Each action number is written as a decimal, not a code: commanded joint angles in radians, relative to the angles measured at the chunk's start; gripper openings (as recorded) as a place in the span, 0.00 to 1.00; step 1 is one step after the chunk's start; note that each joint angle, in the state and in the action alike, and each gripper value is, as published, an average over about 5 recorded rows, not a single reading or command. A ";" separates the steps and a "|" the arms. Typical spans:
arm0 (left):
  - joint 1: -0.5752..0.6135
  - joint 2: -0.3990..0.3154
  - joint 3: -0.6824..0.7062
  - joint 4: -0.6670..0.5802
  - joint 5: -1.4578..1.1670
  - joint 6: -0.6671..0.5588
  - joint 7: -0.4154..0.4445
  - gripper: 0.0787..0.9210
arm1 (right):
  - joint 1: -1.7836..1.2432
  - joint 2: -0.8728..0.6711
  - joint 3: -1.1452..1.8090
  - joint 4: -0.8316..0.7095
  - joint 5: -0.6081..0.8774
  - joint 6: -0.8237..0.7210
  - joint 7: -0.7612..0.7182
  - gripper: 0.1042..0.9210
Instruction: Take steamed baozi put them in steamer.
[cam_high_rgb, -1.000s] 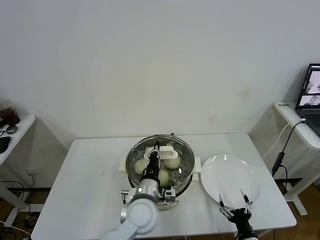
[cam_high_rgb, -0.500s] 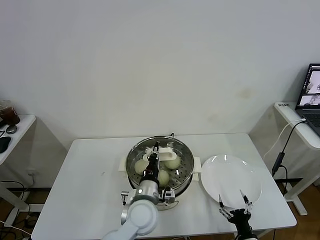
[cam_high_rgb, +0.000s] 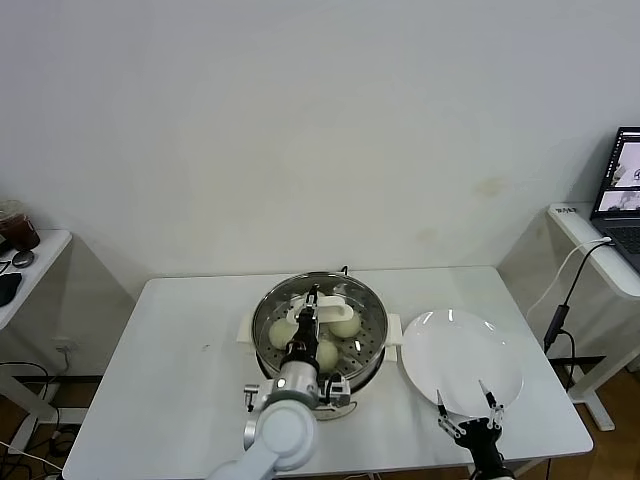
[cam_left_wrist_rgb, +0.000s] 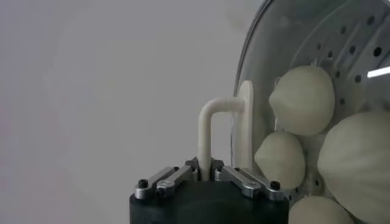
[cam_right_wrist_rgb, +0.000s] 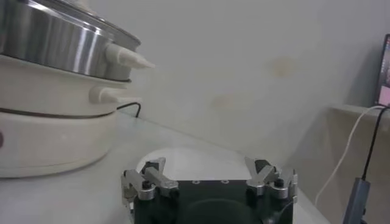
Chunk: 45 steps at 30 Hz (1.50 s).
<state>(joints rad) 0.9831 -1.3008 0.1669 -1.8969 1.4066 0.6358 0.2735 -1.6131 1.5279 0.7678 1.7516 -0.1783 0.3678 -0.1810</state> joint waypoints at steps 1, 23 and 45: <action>0.027 -0.002 -0.004 -0.035 -0.072 0.001 -0.036 0.13 | -0.001 -0.001 -0.002 0.003 0.000 0.000 -0.001 0.88; 0.821 0.053 -0.602 -0.487 -1.299 -0.598 -0.476 0.85 | -0.024 -0.009 -0.016 0.043 0.051 -0.016 -0.023 0.88; 1.048 -0.034 -0.737 -0.177 -1.655 -0.891 -0.397 0.88 | -0.256 -0.181 -0.186 0.260 0.273 -0.218 0.002 0.88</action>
<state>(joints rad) 1.9167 -1.3176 -0.5034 -2.2231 -0.0685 -0.0447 -0.1594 -1.7959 1.3914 0.6482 1.9459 0.0272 0.2074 -0.1878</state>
